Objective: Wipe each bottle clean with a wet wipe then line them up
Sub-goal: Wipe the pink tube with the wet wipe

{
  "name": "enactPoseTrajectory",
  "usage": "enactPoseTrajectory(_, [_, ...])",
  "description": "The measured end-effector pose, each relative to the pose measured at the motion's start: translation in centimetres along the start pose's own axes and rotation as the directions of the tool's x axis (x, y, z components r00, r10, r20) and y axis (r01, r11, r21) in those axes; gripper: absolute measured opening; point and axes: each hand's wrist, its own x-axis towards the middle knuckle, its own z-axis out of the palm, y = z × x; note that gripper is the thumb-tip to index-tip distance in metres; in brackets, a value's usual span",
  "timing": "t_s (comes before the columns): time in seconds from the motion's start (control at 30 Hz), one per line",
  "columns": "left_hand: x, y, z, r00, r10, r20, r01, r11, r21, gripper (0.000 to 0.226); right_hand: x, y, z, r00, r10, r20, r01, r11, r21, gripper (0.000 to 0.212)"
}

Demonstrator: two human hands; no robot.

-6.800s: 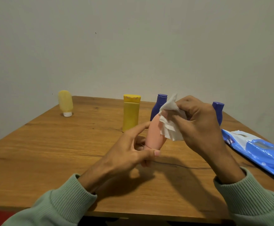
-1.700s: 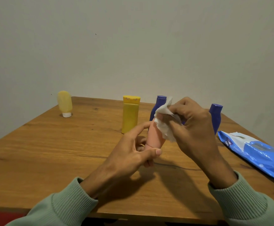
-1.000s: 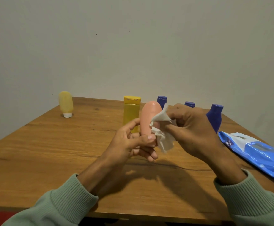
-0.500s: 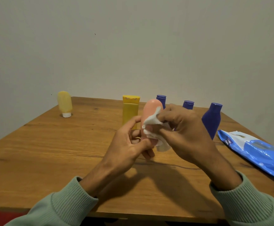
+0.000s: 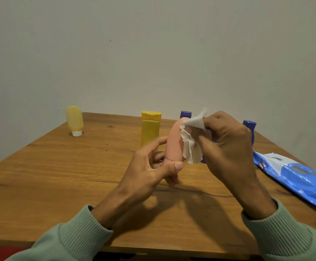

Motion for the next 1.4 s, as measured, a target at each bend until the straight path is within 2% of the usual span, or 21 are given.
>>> enactPoseTrajectory(0.1, [0.1, 0.2, -0.1, 0.999, -0.019, -0.032, 0.015, 0.994, -0.113, 0.055, 0.0, -0.4, -0.1, 0.991, 0.086, 0.103, -0.092, 0.994, 0.056, 0.013])
enactPoseTrajectory(0.2, [0.3, 0.3, -0.4, 0.997, -0.063, -0.042, 0.052, 0.976, -0.212, 0.053, 0.3, -0.4, -0.6, 0.947, 0.12, 0.298, -0.167, 0.976, 0.137, 0.019])
enactPoseTrajectory(0.27, [0.3, 0.3, -0.5, 0.996, -0.091, -0.023, 0.083, 0.964, -0.253, 0.052, 0.6, -0.2, -1.1, 0.923, 0.131, 0.362, -0.212, 0.958, 0.194, 0.018])
enactPoseTrajectory(0.37, [0.2, 0.4, -0.4, 0.992, -0.117, 0.044, 0.124, 0.956, -0.265, 0.053, 0.9, -0.1, -1.5, 0.948, 0.179, 0.263, -0.253, 0.925, 0.283, 0.012])
enactPoseTrajectory(0.47, [-0.1, 0.5, -0.2, 0.986, -0.12, 0.119, 0.142, 0.971, -0.193, 0.053, 1.0, 0.3, -1.6, 0.96, 0.245, 0.134, -0.276, 0.907, 0.319, 0.014])
enactPoseTrajectory(0.67, [-0.5, 0.4, 0.3, 0.987, -0.089, 0.131, 0.092, 0.996, -0.018, 0.055, 0.7, 0.7, -1.2, 0.977, 0.202, 0.066, -0.212, 0.951, 0.226, 0.02])
enactPoseTrajectory(0.8, [-0.4, 0.2, 0.4, 0.992, -0.087, 0.093, 0.089, 0.996, -0.019, 0.056, 0.4, 0.4, -0.6, 0.984, 0.133, 0.122, -0.15, 0.978, 0.142, 0.012])
enactPoseTrajectory(1.03, [-0.1, 0.5, 0.3, 0.997, -0.08, 0.009, 0.081, 0.99, -0.112, 0.05, -0.1, -0.8, -0.1, 0.952, 0.108, 0.286, -0.127, 0.991, 0.048, 0.021])
enactPoseTrajectory(1.17, [0.1, 0.6, 0.0, 0.993, -0.109, -0.038, 0.1, 0.978, -0.184, 0.05, 0.3, -0.7, -0.9, 0.862, 0.173, 0.476, -0.261, 0.957, 0.125, 0.019])
enactPoseTrajectory(1.23, [0.3, 0.8, -0.2, 0.989, -0.14, -0.044, 0.124, 0.959, -0.254, 0.05, 0.7, -0.2, -1.6, 0.805, 0.186, 0.564, -0.302, 0.946, 0.119, 0.009])
enactPoseTrajectory(1.3, [0.5, 0.8, -0.5, 0.985, -0.169, -0.024, 0.148, 0.919, -0.365, 0.051, 1.0, 0.2, -2.3, 0.794, 0.204, 0.573, -0.309, 0.947, 0.091, 0.008])
enactPoseTrajectory(1.4, [0.7, 1.0, -0.6, 0.98, -0.197, 0.009, 0.177, 0.859, -0.481, 0.057, 1.4, 0.7, -3.1, 0.842, 0.238, 0.484, -0.352, 0.922, 0.159, 0.008])
